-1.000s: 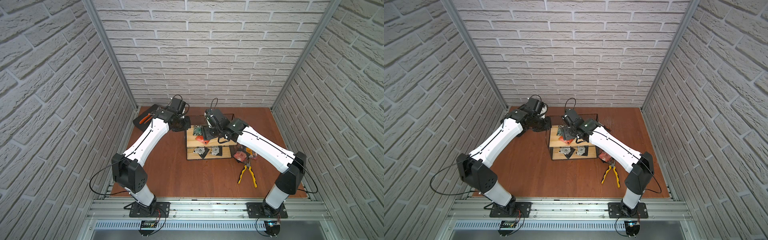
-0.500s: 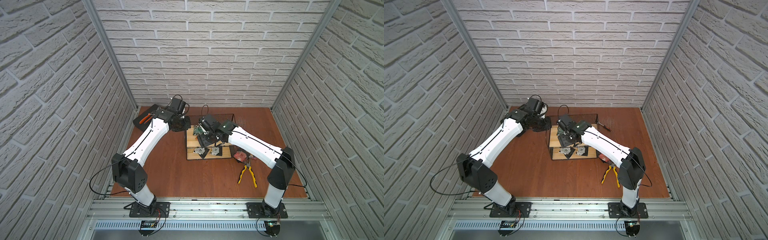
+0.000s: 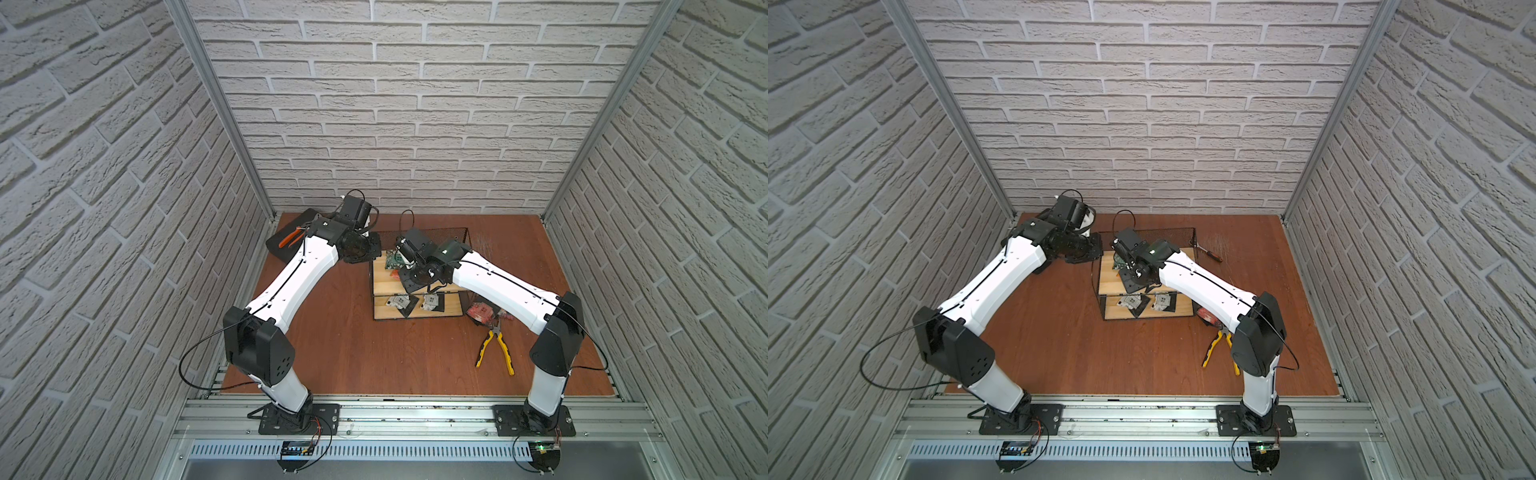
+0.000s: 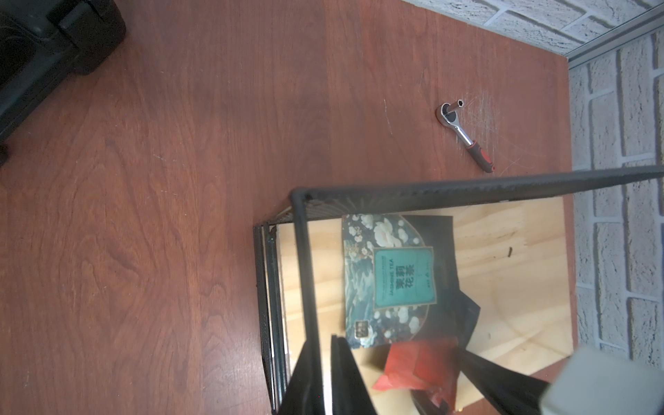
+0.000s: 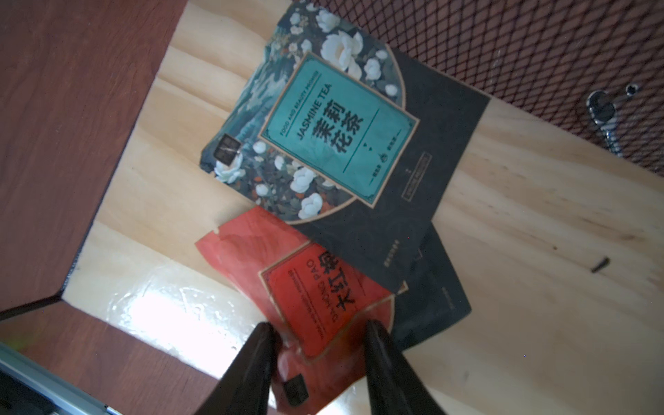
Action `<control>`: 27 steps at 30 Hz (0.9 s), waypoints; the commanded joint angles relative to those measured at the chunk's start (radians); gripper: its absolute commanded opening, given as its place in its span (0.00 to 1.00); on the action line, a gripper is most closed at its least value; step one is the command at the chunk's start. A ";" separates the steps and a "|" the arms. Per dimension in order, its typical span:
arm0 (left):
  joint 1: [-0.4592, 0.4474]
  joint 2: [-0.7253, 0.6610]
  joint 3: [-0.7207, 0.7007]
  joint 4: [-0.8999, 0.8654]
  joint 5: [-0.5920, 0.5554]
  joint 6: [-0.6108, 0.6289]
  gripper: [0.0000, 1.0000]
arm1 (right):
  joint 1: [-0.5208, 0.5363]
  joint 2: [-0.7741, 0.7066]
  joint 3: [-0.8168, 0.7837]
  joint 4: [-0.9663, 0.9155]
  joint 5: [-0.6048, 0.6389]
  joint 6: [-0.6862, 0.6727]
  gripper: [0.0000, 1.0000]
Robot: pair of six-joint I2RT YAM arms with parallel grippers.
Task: Remove the tea bags from the shelf
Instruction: Pick up the tea bag from the shelf.
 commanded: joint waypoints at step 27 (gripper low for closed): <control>-0.014 0.003 0.034 0.032 0.019 0.018 0.12 | -0.040 -0.156 -0.023 -0.233 -0.016 0.054 0.02</control>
